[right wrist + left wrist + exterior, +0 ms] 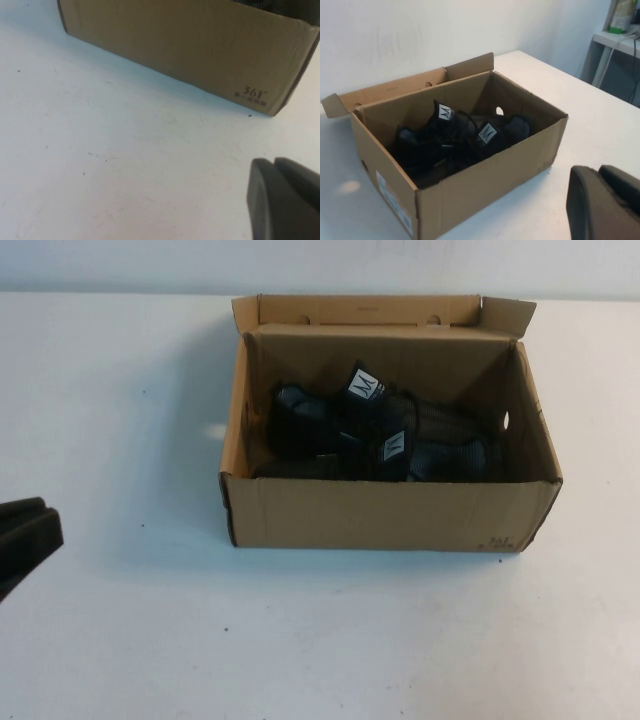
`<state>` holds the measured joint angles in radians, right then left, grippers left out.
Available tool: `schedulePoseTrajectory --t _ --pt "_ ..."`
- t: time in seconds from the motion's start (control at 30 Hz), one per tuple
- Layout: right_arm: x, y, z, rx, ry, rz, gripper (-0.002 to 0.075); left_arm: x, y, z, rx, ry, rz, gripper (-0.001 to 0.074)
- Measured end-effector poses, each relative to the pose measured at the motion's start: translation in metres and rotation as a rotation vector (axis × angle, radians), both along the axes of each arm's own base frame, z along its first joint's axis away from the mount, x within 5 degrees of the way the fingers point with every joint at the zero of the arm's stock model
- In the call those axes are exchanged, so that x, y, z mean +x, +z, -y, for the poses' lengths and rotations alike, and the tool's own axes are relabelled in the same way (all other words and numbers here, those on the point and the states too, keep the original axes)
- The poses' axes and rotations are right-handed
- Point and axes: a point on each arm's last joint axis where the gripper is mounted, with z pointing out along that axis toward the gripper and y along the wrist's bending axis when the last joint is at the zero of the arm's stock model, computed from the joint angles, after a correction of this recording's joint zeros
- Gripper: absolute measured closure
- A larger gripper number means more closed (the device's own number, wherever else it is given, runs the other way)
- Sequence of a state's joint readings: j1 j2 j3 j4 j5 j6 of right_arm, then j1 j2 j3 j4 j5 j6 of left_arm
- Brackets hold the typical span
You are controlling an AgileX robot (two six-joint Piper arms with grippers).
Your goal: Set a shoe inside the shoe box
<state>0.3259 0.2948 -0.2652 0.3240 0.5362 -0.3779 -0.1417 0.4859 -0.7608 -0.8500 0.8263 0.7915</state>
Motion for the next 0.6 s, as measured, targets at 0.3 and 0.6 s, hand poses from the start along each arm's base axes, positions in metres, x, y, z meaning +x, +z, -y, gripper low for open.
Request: schedulePoseTrajectory --t 0.3,0.6 --pt "0.000 0.000 0.000 -0.001 0.001 -0.002 0.0742 0.009 0.004 -0.008 0.076 0.098 0.139 0.0736" --pt "0.000 0.000 0.000 -0.001 0.002 -0.004 0.0742 0.007 -0.047 -0.030 0.032 0.367 0.044 0.0736"
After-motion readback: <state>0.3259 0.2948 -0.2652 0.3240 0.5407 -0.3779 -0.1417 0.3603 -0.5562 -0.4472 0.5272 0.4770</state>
